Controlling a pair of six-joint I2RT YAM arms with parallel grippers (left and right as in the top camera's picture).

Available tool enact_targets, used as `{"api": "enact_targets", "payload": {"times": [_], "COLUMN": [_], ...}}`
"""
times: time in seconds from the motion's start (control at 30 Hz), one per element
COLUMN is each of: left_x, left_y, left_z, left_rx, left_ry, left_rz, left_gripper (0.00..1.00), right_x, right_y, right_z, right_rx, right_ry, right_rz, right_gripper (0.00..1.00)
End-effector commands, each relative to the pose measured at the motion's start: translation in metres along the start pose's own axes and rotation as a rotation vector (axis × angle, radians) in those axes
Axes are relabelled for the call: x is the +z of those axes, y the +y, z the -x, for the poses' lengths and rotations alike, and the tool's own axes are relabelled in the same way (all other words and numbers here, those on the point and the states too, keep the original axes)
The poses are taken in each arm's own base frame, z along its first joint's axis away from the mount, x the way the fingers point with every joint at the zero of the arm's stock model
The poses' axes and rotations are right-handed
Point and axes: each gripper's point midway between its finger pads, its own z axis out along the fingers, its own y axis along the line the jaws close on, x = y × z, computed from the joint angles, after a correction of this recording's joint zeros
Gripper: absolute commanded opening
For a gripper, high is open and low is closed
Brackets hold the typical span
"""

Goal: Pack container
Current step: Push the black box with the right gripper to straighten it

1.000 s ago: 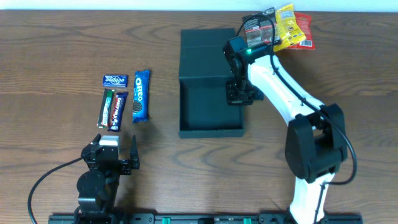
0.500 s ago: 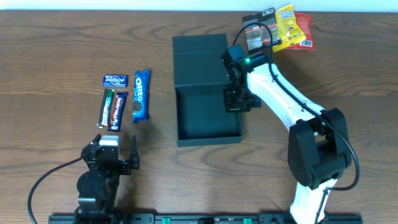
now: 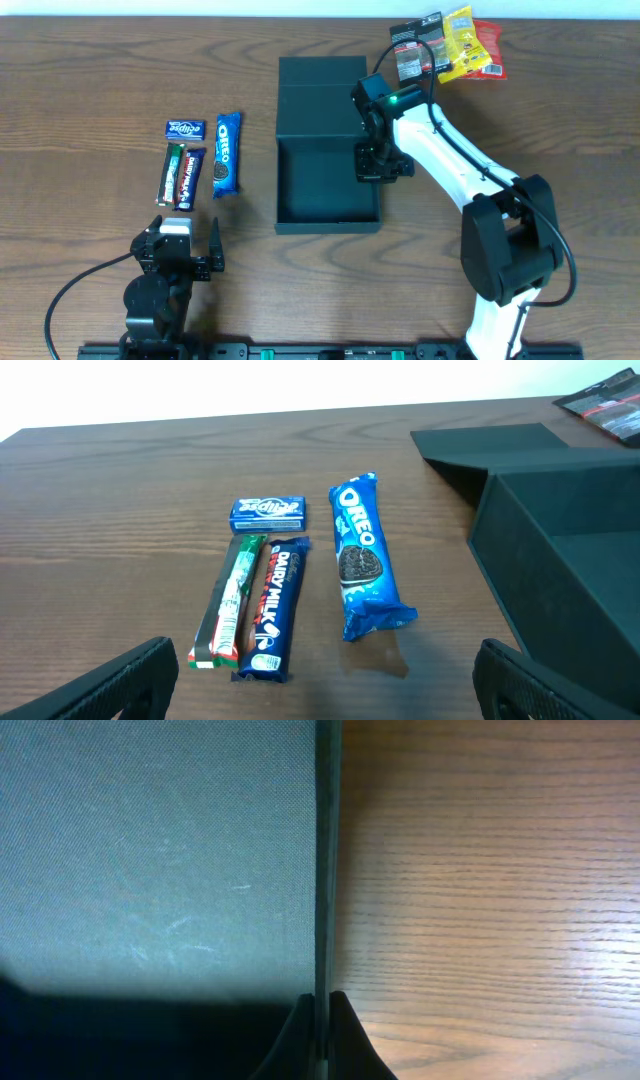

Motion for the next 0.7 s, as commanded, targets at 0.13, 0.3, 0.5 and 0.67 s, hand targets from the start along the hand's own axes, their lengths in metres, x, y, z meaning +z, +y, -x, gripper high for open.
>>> {"api": "enact_targets", "payload": {"times": [0.13,0.3,0.5,0.67], "left_x": [0.003,0.003,0.003,0.003], "left_y": [0.0,0.0,0.0,0.0], "left_z": [-0.011,-0.011,-0.011,-0.011], "left_rx": [0.014,0.014,0.014,0.014], "left_ry": [0.024,0.024,0.024,0.024], "left_rz": [0.0,0.0,0.0,0.0], "left_gripper": [0.95,0.95,0.95,0.96], "right_x": [-0.006,-0.007,-0.021,-0.085], "right_y": [0.009,0.005,0.001,-0.002], "right_z": [-0.008,-0.005,0.007,0.048], "right_rx": [-0.015,-0.039,-0.016,-0.025], "right_ry": [-0.009,-0.015,-0.06,-0.268], "right_rz": [0.01,0.002,0.025,0.101], "right_gripper": [0.23,0.99,0.99,0.99]}}
